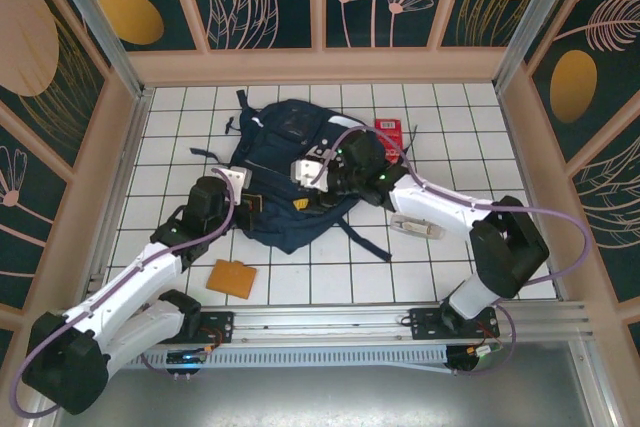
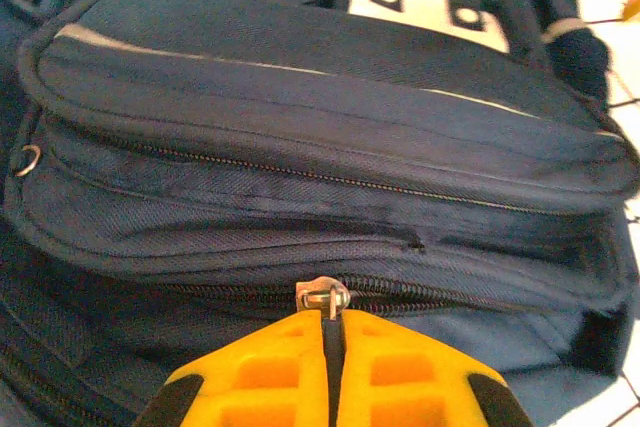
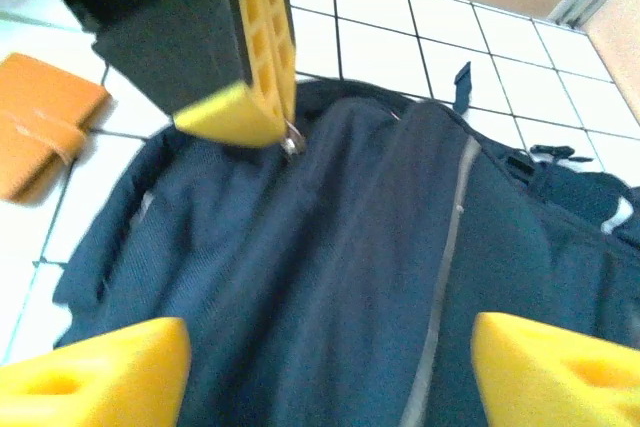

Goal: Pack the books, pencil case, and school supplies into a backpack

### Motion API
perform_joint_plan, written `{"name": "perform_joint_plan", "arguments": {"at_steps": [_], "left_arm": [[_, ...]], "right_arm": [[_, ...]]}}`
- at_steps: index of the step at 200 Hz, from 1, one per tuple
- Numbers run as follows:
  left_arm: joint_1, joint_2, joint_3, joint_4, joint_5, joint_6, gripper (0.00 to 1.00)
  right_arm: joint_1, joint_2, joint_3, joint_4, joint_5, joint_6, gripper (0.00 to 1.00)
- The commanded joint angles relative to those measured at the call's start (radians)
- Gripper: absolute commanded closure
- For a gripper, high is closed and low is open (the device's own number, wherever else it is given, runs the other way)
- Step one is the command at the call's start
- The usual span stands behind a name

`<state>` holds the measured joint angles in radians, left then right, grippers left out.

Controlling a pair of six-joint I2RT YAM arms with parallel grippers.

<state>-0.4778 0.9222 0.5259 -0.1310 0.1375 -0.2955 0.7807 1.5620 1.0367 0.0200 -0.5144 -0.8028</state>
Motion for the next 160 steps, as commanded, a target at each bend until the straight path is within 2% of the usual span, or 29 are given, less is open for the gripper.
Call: {"name": "perform_joint_plan", "arguments": {"at_steps": [1, 30, 50, 57, 69, 76, 83, 91, 114, 126, 160], "left_arm": [[0.0, -0.025, 0.044, 0.075, 0.131, 0.024, 1.0], [-0.001, -0.023, 0.034, 0.113, 0.164, -0.008, 1.0], [-0.001, -0.025, 0.036, 0.126, 0.158, -0.01, 1.0], [-0.001, -0.025, 0.038, 0.124, 0.144, -0.008, 1.0], [-0.001, -0.023, 0.039, 0.11, 0.098, -0.003, 1.0], [-0.001, -0.018, 0.039, 0.097, 0.07, 0.005, 1.0], [0.0, -0.012, 0.039, 0.085, 0.036, 0.008, 1.0], [0.001, -0.003, 0.036, 0.067, -0.013, 0.006, 1.0], [0.019, 0.027, 0.03, 0.027, -0.176, 0.006, 1.0], [0.06, 0.033, 0.03, 0.021, -0.229, 0.011, 1.0], [0.263, 0.077, 0.039, 0.031, -0.191, 0.061, 1.0]], "right_arm": [[0.053, -0.02, -0.023, 0.057, 0.122, 0.083, 0.1], [0.098, 0.029, -0.027, 0.06, 0.231, 0.131, 0.08], [0.101, 0.065, -0.015, 0.042, 0.314, 0.125, 0.19], [0.098, 0.078, -0.002, 0.024, 0.321, 0.122, 0.31], [0.094, 0.099, 0.029, -0.023, 0.327, 0.113, 0.66], [0.094, 0.106, 0.043, -0.043, 0.326, 0.103, 0.82], [0.094, 0.105, 0.051, -0.055, 0.319, 0.095, 0.92], [0.091, 0.099, 0.054, -0.062, 0.308, 0.089, 1.0], [0.091, 0.057, 0.053, -0.08, 0.244, 0.038, 1.0], [0.089, 0.031, 0.05, -0.099, 0.199, -0.007, 1.0], [0.081, -0.002, 0.075, -0.166, 0.17, -0.09, 1.0]]}}
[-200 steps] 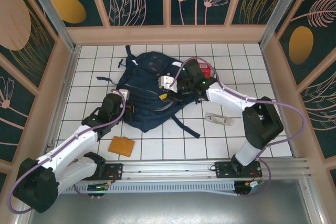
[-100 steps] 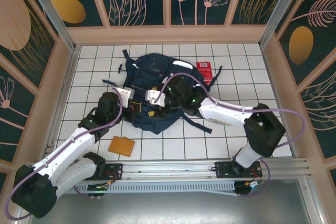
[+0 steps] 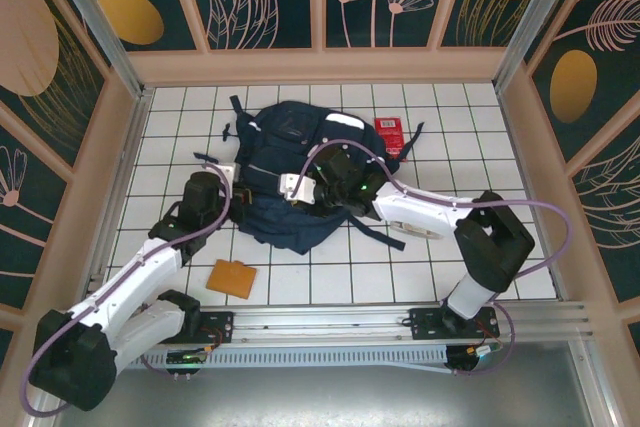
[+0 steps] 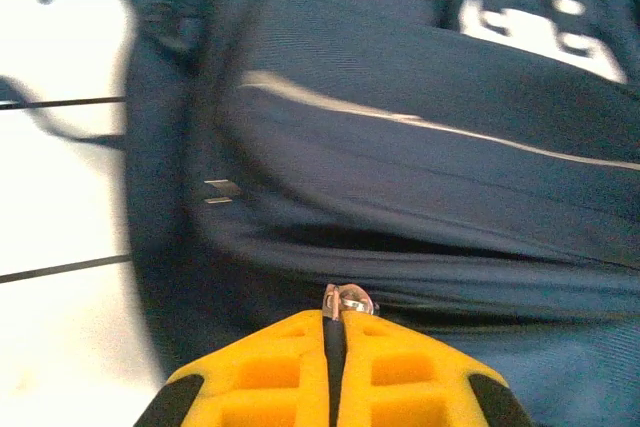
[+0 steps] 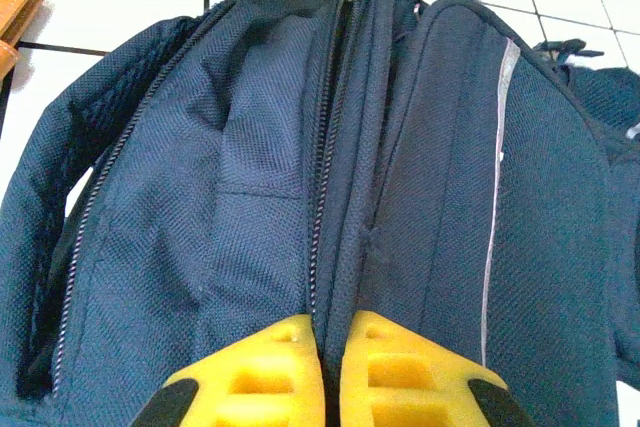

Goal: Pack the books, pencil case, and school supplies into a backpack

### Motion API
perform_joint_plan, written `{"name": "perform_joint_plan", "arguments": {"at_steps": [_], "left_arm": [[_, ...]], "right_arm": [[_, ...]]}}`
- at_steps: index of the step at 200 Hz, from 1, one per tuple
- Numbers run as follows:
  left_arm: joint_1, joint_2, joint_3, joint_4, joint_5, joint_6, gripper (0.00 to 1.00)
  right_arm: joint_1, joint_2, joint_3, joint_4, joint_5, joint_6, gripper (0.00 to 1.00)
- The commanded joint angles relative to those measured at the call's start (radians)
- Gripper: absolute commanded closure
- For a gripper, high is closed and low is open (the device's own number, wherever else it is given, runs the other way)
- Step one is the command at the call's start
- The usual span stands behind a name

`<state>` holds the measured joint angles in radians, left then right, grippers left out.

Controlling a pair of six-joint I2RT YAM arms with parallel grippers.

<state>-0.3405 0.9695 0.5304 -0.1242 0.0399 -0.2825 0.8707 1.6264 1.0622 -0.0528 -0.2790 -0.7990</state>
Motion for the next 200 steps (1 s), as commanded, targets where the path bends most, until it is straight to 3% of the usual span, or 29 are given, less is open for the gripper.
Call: {"name": "perform_joint_plan", "arguments": {"at_steps": [1, 35, 53, 90, 138, 170, 200], "left_arm": [[0.138, 0.033, 0.036, 0.024, -0.09, 0.049, 1.0], [0.248, 0.152, 0.057, 0.091, -0.003, 0.083, 1.0], [0.281, 0.249, 0.115, 0.105, 0.044, 0.089, 1.0], [0.345, 0.397, 0.233, 0.122, 0.124, 0.111, 1.0], [0.388, 0.492, 0.294, 0.208, 0.431, 0.279, 1.0], [0.408, 0.526, 0.316, 0.211, 0.38, 0.325, 1.0], [0.416, 0.646, 0.35, 0.234, 0.37, 0.271, 1.0]], "right_arm": [[-0.011, -0.066, 0.051, -0.097, -0.066, -0.096, 1.0], [-0.023, -0.09, 0.073, -0.161, -0.151, -0.155, 1.0], [-0.02, -0.12, 0.038, -0.186, -0.228, -0.284, 1.0], [-0.019, -0.148, 0.02, -0.196, -0.234, -0.376, 1.0], [-0.039, -0.168, 0.056, -0.284, -0.289, -0.515, 1.0], [-0.038, -0.173, 0.07, -0.318, -0.299, -0.59, 1.0], [-0.027, -0.193, 0.057, -0.27, -0.328, -0.602, 1.0]]}}
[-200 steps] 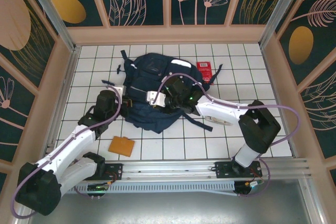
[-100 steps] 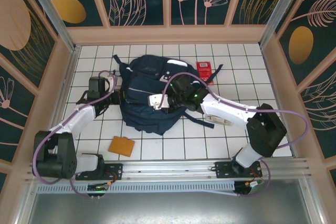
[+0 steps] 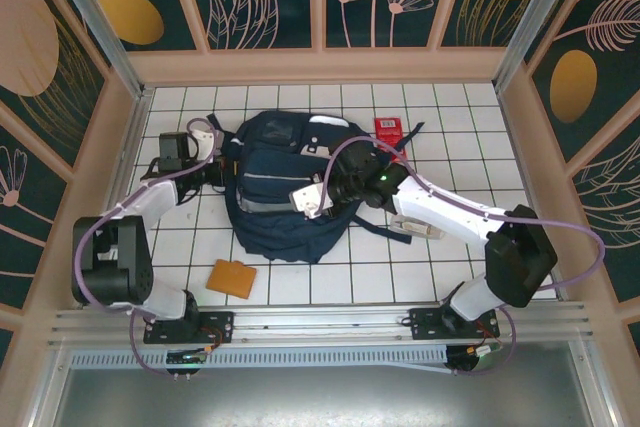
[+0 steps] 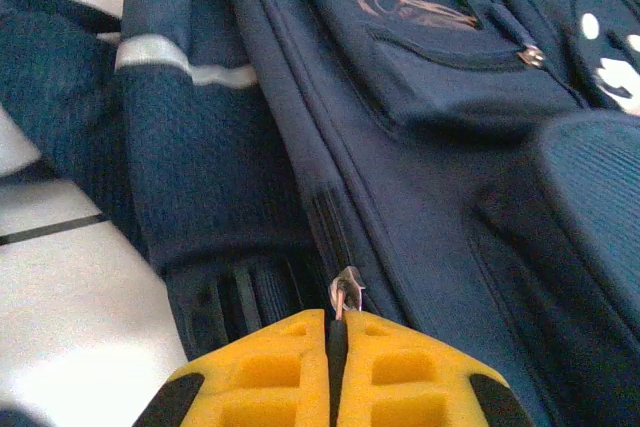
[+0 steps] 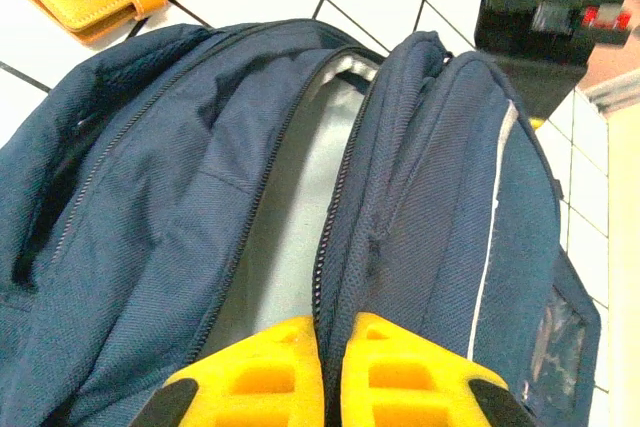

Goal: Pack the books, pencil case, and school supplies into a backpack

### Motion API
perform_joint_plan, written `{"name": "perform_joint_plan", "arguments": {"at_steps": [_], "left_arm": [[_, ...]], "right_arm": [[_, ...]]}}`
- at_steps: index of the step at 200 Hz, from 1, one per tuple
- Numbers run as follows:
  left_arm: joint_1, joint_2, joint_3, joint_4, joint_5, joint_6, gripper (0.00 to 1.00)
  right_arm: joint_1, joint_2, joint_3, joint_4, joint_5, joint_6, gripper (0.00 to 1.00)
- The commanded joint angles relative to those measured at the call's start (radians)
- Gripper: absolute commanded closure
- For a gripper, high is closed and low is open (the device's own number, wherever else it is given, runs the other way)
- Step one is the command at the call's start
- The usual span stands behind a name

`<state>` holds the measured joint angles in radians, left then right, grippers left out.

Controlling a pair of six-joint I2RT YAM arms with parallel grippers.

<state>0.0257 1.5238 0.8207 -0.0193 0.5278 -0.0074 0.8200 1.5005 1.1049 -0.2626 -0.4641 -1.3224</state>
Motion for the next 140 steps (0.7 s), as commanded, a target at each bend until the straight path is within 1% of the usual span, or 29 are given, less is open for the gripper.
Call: {"name": "perform_joint_plan", "arguments": {"at_steps": [1, 27, 61, 83, 96, 104, 108, 116, 129, 140], "left_arm": [[0.049, 0.095, 0.062, 0.129, -0.116, -0.007, 1.0], [0.049, 0.159, 0.084, 0.161, -0.102, -0.07, 1.0], [0.049, 0.156, 0.088, 0.173, -0.22, -0.093, 1.0], [0.05, 0.143, 0.113, 0.154, -0.244, -0.097, 1.0], [0.049, 0.118, 0.122, 0.15, -0.219, -0.105, 0.81], [0.049, 0.087, 0.121, 0.153, -0.185, -0.106, 0.64], [0.049, 0.067, 0.116, 0.159, -0.164, -0.106, 0.58], [0.049, 0.021, 0.102, 0.178, -0.115, -0.1, 0.53], [0.049, -0.07, 0.058, 0.226, -0.033, -0.082, 0.48], [0.049, -0.156, 0.0, 0.276, 0.082, -0.018, 0.44]], "right_arm": [[0.024, -0.067, 0.016, -0.06, -0.143, -0.078, 1.0], [0.034, -0.059, 0.027, -0.078, -0.144, -0.094, 1.0], [0.037, -0.059, 0.018, -0.078, -0.152, -0.095, 1.0], [0.032, -0.058, 0.002, -0.036, -0.15, -0.066, 1.0], [0.017, -0.056, -0.017, 0.041, -0.149, -0.001, 1.0], [-0.003, -0.053, -0.023, 0.079, -0.165, 0.05, 1.0], [-0.016, -0.05, -0.023, 0.097, -0.174, 0.082, 1.0], [-0.04, -0.04, -0.023, 0.143, -0.189, 0.153, 1.0], [-0.078, -0.024, -0.019, 0.185, -0.212, 0.251, 1.0], [-0.098, -0.012, -0.012, 0.203, -0.226, 0.316, 1.0]]}}
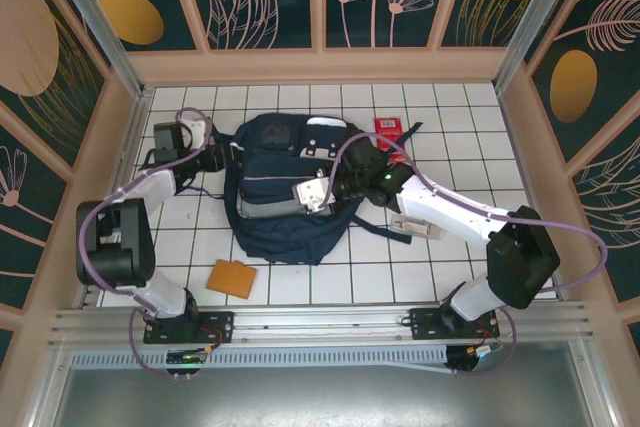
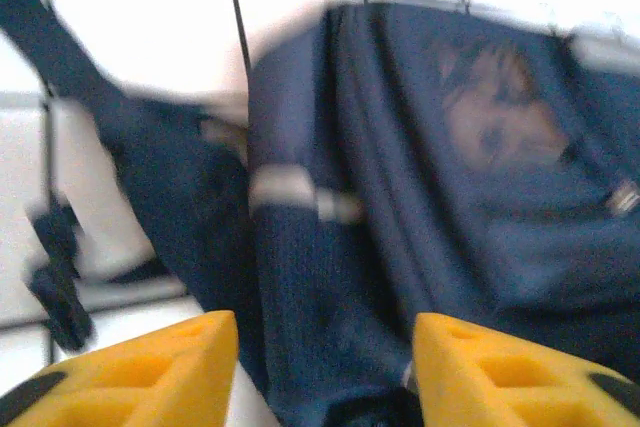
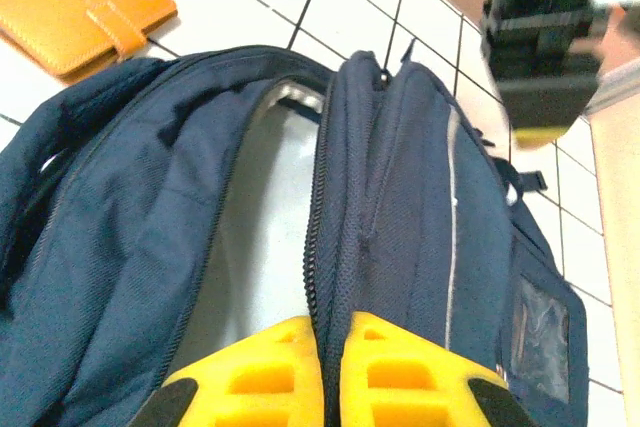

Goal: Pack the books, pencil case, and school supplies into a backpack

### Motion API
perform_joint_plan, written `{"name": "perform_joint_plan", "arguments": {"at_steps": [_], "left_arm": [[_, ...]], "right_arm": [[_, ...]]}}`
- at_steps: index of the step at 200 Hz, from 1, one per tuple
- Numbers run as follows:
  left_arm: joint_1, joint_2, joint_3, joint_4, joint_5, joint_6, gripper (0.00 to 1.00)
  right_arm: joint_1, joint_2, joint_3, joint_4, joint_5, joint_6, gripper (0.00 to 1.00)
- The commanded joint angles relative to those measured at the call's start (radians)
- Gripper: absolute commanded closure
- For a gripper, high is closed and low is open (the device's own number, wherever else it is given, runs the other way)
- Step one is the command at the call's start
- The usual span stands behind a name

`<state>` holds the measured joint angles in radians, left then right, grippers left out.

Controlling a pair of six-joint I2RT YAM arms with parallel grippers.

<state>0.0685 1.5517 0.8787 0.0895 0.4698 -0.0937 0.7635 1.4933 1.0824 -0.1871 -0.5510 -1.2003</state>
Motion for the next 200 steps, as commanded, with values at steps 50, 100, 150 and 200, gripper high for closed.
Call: {"name": "perform_joint_plan", "arguments": {"at_steps": [50, 100, 150, 200], "left_arm": [[-0.091, -0.49, -0.319, 0.055, 0.379, 0.673, 0.12], [-0.159, -0.587, -0.385, 0.027, 0.339, 0.876, 0.01], [-0.255, -0.513, -0.324, -0.041, 0.188, 1.089, 0.01], [-0.367, -0.421, -0.271, -0.088, 0.185, 1.176, 0.01]], "right_arm": [[-0.066, 0.005, 0.014, 0.172, -0.166, 0.279, 1.0], [-0.075, 0.008, 0.056, 0.099, -0.247, 0.208, 1.0], [-0.068, 0.017, 0.047, 0.111, -0.243, 0.207, 1.0], [-0.073, -0.021, -0.047, 0.311, -0.164, 0.356, 1.0]]}}
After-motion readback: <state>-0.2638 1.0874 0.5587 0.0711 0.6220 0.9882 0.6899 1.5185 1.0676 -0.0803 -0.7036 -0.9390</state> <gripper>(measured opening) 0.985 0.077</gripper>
